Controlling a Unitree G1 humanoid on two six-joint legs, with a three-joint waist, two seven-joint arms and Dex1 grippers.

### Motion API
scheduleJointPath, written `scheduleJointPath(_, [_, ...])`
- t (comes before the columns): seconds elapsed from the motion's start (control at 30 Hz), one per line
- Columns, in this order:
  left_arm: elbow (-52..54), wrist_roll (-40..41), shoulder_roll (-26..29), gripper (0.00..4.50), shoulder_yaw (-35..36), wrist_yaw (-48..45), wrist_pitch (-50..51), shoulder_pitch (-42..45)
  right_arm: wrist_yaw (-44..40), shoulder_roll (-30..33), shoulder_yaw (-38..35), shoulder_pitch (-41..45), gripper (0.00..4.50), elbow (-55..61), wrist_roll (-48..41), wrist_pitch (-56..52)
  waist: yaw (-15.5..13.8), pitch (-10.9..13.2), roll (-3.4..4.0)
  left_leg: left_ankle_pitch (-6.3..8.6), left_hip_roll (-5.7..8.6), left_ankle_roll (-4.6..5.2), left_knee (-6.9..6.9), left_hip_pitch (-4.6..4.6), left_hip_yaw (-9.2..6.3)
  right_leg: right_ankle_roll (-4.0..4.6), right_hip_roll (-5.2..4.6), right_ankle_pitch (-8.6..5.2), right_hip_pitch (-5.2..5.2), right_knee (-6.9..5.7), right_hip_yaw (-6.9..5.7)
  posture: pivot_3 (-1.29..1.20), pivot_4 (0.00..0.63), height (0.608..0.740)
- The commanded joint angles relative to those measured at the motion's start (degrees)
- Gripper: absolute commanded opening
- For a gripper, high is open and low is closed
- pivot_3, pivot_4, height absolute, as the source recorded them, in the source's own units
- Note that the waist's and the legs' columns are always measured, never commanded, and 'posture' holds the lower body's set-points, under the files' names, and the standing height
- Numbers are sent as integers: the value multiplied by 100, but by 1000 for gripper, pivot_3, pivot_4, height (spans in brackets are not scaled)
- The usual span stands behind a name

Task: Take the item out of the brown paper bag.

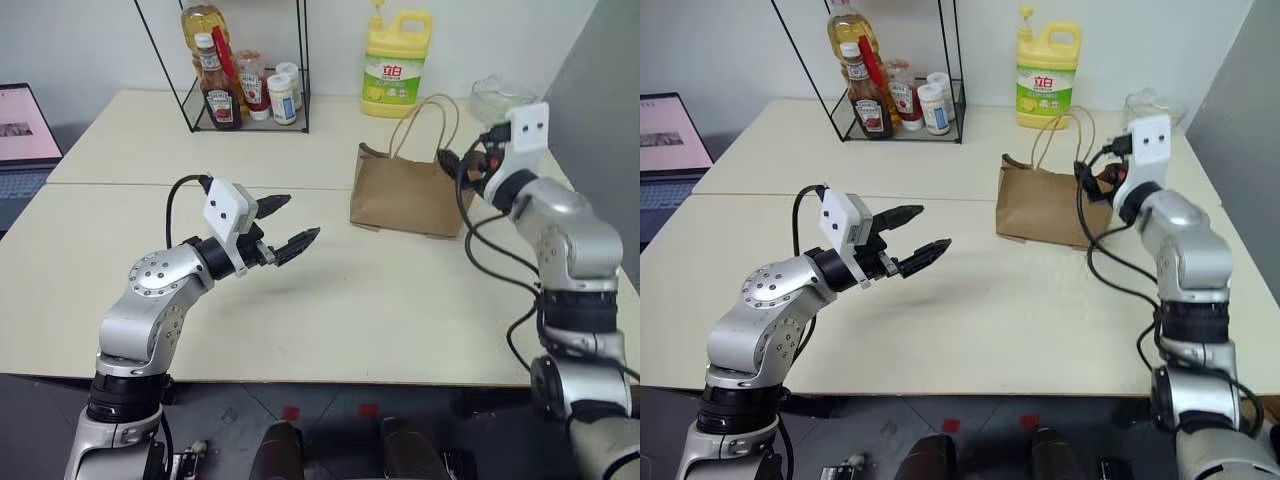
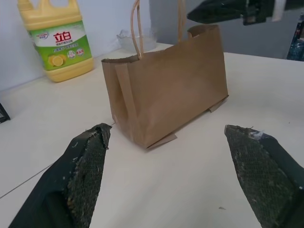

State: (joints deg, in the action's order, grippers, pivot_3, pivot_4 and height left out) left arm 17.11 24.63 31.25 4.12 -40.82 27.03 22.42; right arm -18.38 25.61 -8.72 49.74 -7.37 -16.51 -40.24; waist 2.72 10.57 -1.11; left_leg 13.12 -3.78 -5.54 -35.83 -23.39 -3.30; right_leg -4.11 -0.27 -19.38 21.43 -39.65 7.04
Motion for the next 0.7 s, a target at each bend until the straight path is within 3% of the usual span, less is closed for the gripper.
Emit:
scheduleJointPath(0.03, [74, -10, 50, 4095, 20, -36, -125, 131, -345, 91, 110, 398, 4500, -408, 29, 202, 1, 0, 0, 0, 0, 0, 0, -2, 0, 0, -1, 0, 0, 1, -1, 0, 150, 740])
scheduleJointPath(0.5, [-82, -153, 53, 4095, -27, -84, -325, 213, -639, -2, 247, 1444, 4500, -2242, 371, 1147, 27, 2, 3, 0, 2, -1, -1, -6, 1, 0, -5, 0, 4, 2, -4, 0, 150, 740])
scheduleJointPath(0.7, [-183, -205, 66, 4147, 15, -103, -392, 206, -816, -87, 191, 1672, 2502, -2418, 288, 1134, 35, 2, 4, 0, 2, -1, -1, -7, 1, 0, -6, 0, 5, 1, -5, 0, 150, 740])
